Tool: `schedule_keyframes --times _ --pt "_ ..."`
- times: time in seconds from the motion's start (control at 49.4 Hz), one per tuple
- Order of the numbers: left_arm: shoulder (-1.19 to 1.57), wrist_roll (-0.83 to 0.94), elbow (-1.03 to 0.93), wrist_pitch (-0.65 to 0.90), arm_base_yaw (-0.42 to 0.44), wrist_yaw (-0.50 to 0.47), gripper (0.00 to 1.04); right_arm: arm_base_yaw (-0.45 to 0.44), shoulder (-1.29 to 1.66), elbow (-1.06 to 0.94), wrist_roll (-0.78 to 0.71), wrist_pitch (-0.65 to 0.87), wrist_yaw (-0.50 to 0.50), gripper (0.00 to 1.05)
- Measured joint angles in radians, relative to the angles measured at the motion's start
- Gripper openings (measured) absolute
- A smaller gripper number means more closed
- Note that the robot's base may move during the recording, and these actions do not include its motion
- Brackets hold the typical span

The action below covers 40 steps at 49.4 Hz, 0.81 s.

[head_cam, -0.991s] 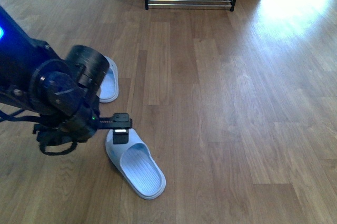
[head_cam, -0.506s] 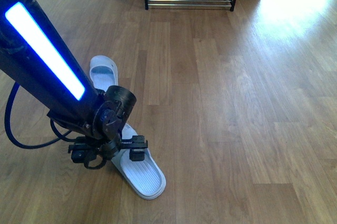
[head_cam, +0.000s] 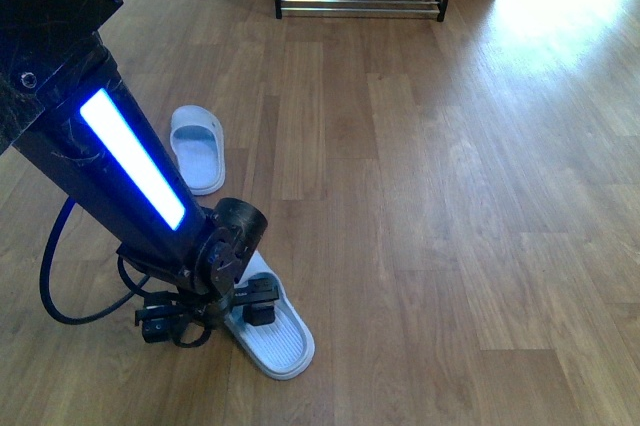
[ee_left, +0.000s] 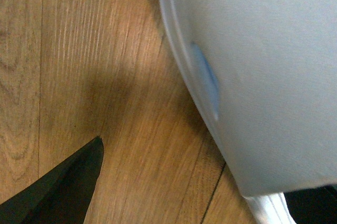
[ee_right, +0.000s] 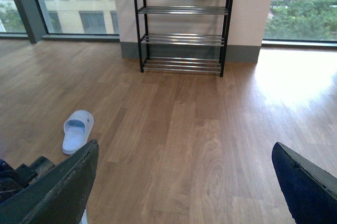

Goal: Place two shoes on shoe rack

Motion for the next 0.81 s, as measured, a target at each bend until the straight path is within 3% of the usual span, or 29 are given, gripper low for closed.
schedule_keyframes --times 0.243,0.405,0.667,0.809 --pt "0.001 0.001 0.0 0.118 0.016 -0.085 0.95 0.0 0.0 0.0 0.0 0.0 0.0 0.95" --pt "0.004 0.021 -0.001 0.105 0.032 -0.146 0.95 0.0 0.0 0.0 0.0 0.0 0.0 0.95" --pt "0.022 0.01 0.021 0.003 0.042 -0.175 0.51 0.0 0.0 0.0 0.0 0.0 0.0 0.95" --pt "0.035 0.024 0.023 -0.038 0.048 -0.224 0.23 0.0 0.0 0.0 0.0 0.0 0.0 0.95"
